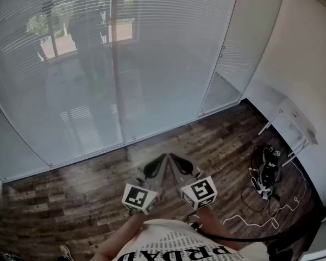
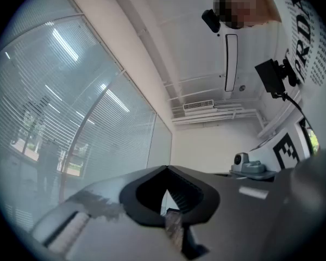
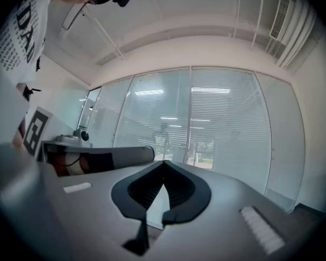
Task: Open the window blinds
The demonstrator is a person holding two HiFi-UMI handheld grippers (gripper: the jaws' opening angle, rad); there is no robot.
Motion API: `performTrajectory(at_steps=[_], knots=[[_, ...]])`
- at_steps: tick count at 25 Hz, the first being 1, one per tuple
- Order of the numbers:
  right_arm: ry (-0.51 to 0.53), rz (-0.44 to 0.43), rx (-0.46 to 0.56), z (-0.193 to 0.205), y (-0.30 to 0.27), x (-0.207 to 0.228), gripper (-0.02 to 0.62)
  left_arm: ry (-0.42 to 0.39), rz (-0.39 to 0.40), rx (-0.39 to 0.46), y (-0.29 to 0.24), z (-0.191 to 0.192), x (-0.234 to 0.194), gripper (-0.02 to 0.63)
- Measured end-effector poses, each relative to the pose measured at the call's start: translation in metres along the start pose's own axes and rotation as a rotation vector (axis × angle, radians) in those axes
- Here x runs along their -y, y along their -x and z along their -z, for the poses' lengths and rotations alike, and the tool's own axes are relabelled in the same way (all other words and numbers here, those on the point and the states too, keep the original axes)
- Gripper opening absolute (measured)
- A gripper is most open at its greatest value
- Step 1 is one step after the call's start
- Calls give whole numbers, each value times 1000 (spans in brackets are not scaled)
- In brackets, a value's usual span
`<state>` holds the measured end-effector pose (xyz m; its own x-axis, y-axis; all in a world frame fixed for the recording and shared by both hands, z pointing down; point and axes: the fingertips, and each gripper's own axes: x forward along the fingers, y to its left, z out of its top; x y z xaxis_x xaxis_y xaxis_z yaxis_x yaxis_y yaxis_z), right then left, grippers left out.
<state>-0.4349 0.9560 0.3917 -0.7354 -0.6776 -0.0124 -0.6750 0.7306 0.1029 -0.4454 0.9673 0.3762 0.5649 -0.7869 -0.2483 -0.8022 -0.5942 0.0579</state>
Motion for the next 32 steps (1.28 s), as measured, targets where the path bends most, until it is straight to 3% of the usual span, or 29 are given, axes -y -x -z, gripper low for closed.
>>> performTrajectory(at_steps=[11,16,23,32], knots=[[-18,-2,43,-3,9,5,8,10,10,-3,-2,8,6,-9],[-4,-3,30,-2,11,4,9,-20,17,-21,0,12,9,-9],[-33,-18,13,3,15,3,8,9,30,-22,1,13,14,-9],[154,18,23,2,23,-4,8,31,76,-10,5,15,19,-9]])
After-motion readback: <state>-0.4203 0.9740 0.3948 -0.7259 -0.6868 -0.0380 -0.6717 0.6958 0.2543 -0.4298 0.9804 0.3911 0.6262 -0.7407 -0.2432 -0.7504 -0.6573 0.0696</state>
